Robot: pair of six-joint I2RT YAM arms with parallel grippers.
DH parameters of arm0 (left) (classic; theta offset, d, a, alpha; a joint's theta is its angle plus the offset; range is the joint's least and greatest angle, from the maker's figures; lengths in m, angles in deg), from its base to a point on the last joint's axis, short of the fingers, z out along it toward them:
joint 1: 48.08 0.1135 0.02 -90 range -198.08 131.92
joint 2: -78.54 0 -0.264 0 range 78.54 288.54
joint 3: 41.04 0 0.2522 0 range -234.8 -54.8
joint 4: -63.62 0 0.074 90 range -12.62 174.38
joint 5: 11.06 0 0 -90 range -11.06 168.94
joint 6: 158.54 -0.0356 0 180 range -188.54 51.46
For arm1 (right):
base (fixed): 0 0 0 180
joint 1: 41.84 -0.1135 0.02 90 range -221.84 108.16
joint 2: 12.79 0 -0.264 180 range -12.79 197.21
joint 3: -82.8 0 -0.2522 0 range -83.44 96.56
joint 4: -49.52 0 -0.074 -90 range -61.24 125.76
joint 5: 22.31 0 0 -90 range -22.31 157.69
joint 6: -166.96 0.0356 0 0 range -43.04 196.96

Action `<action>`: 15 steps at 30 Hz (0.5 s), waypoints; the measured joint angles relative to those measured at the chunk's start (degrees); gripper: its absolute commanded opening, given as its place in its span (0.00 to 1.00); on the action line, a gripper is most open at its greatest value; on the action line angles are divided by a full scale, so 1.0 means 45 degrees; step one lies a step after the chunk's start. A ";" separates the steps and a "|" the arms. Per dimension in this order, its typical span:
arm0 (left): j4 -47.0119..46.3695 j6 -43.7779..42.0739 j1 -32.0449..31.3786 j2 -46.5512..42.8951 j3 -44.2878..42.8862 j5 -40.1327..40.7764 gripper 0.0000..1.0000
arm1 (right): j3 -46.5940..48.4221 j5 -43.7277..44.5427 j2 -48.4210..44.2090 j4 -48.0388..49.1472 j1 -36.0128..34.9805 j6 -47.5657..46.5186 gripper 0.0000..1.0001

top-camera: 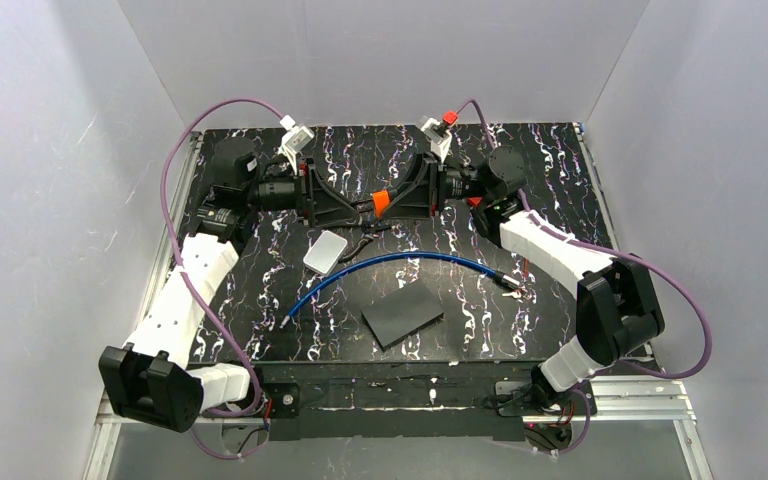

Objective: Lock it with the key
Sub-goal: Lock the lock.

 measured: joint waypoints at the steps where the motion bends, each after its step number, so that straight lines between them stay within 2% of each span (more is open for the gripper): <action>1: -0.0010 -0.0005 -0.0049 0.0000 0.0000 -0.0005 0.38 | 0.0000 0.0000 0.0000 -0.0005 0.0000 0.0000 0.01; 3: -0.0010 -0.0005 -0.0121 0.0000 0.0005 -0.0005 0.37 | 0.0000 0.0000 0.0000 0.0000 0.0000 0.0000 0.01; 6: -0.0015 0.0000 -0.0248 0.0000 0.0005 -0.0015 0.28 | 0.0000 -0.0005 0.0000 -0.0005 0.0000 -0.0005 0.01; 9: -0.0068 0.0005 -0.0335 0.0005 0.0005 -0.0044 0.11 | 0.0000 -0.0005 0.0000 -0.0005 0.0000 -0.0005 0.01; 12: -0.0131 0.0029 -0.0374 0.0005 0.0005 -0.0170 0.00 | 0.0000 0.0010 0.0000 -0.0024 0.0000 -0.0005 0.01; 15: -0.0277 0.0083 -0.0408 0.0015 0.0000 -0.0189 0.00 | -0.0005 -0.0005 0.0000 -0.0010 0.0000 -0.0010 0.01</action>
